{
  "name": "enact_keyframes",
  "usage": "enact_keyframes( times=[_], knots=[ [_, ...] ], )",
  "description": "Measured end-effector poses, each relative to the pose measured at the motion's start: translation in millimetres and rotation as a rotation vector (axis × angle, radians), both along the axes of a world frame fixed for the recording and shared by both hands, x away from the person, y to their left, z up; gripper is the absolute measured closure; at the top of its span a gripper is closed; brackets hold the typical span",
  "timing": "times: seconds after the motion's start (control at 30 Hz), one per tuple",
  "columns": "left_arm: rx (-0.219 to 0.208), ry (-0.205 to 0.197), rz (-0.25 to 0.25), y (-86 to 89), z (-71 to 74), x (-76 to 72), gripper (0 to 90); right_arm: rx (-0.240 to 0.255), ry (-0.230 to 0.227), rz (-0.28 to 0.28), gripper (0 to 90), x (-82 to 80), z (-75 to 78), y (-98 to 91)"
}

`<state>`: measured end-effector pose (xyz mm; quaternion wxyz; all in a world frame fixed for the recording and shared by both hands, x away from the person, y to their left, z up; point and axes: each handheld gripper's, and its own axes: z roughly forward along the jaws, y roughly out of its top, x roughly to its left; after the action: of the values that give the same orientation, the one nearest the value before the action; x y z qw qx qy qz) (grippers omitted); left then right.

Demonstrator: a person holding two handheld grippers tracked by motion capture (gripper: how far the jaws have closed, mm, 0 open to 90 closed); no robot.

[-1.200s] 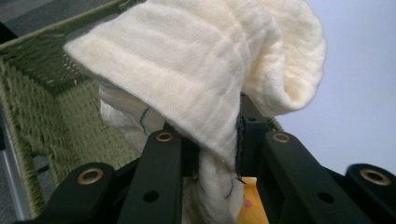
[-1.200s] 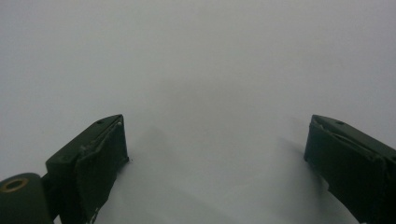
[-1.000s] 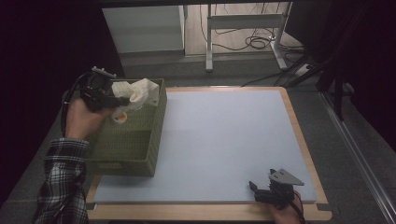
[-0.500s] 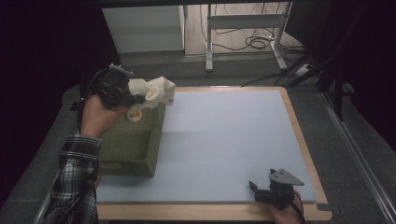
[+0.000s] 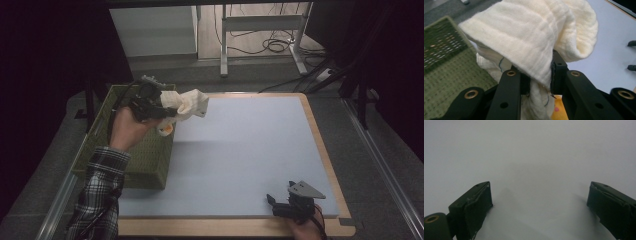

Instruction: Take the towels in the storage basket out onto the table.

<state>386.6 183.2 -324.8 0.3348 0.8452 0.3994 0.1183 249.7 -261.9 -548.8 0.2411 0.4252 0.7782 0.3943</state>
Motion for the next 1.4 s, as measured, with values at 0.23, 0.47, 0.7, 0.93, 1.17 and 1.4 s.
enact_keyframes(
  times=[0.23,0.47,0.7,0.93,1.17,1.4],
  knots=[
    [0.007,0.017,-0.039,-19.5,-14.5,3.3,74.4,0.0,0.0,0.0,6.0,0.0,0.0,0.0],
    [-0.01,0.03,-0.066,-38.9,-30.0,4.7,74.2,-0.001,-0.001,0.0,6.0,0.0,0.0,-0.1],
    [-0.018,0.04,-0.086,-59.9,-47.0,5.1,73.6,-0.003,-0.003,0.001,6.0,0.2,-0.1,-0.2],
    [-0.027,0.047,-0.127,-84.1,-65.6,4.9,72.9,-0.002,-0.001,0.0,6.0,0.0,-0.1,-0.1],
    [-0.016,0.05,-0.167,-110.9,-83.9,2.0,72.3,-0.003,-0.003,0.001,6.0,0.1,-0.1,-0.2],
    [-0.011,0.063,-0.185,-129.1,-109.4,0.3,71.0,-0.003,-0.002,0.001,6.0,0.1,-0.1,-0.2]
  ],
)
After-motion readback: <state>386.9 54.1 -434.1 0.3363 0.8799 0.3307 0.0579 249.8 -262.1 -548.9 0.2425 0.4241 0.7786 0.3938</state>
